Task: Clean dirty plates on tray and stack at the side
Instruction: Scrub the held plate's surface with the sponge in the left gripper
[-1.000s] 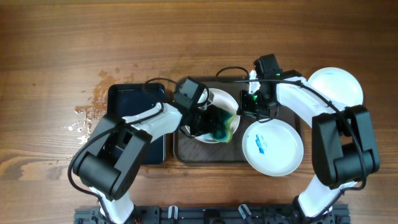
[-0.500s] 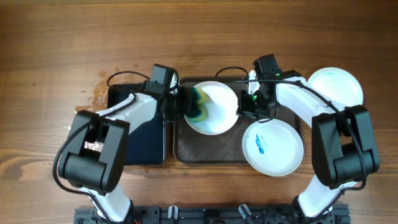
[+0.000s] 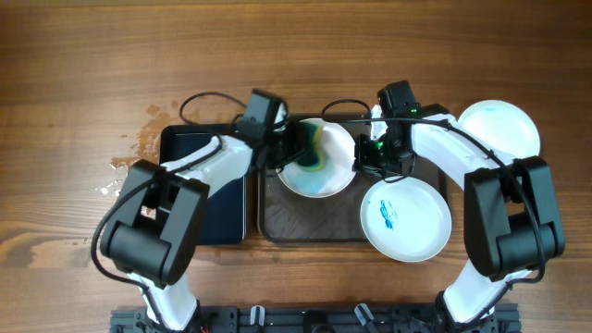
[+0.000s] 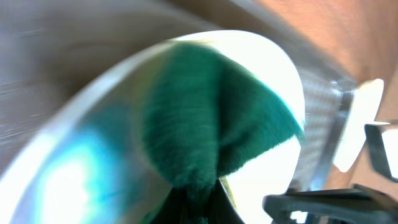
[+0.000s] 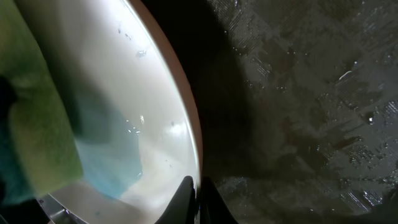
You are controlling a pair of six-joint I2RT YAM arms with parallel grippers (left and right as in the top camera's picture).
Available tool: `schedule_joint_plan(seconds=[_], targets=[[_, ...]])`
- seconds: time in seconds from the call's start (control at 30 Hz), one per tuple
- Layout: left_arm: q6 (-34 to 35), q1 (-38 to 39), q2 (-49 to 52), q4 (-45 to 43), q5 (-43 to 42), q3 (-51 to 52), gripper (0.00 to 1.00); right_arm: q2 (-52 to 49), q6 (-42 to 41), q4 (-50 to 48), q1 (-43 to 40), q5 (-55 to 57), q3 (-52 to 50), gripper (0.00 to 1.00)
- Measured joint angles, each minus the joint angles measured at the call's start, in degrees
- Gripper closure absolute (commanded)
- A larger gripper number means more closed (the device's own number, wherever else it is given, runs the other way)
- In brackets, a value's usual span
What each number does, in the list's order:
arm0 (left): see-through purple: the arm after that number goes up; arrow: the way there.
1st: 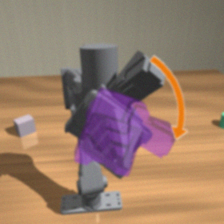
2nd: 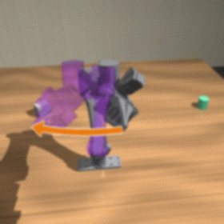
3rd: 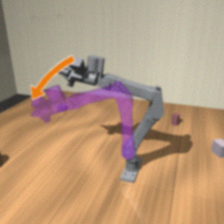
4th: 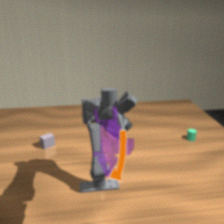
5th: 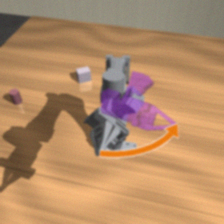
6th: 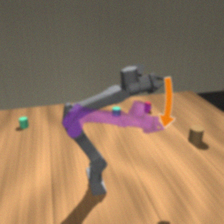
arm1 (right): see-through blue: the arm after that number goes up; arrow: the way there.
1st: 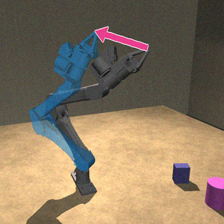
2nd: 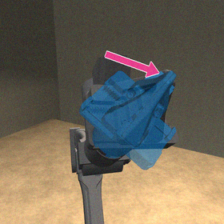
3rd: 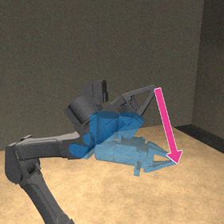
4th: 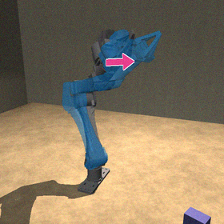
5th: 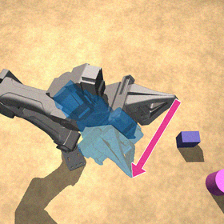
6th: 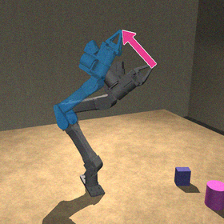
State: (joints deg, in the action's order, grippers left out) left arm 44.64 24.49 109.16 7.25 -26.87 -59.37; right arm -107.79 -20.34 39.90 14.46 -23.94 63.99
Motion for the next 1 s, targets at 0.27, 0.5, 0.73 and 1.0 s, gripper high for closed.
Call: schedule_joint_plan(seconds=[0.27,0.5,0.73,1.0], targets=[[3.80,5.64,4.87,0.02,0.04,-5.73,0.96,0.00,0.00,0.28,0.02,-0.02,0.00,0.95],[4.76,5.27,6.25,6.78,0.20,-7.43,0.96,0.00,0.00,0.68,0.02,-0.04,0.00,0.95],[4.15,-4.55,5.84,14.12,-2.86,-7.91,0.96,0.00,0.02,0.61,0.13,-0.02,0.00,0.95],[0.79,-9.20,5.44,20.06,-3.10,-8.63,0.96,0.00,0.02,-0.28,0.83,-1.55,0.35,0.95]])
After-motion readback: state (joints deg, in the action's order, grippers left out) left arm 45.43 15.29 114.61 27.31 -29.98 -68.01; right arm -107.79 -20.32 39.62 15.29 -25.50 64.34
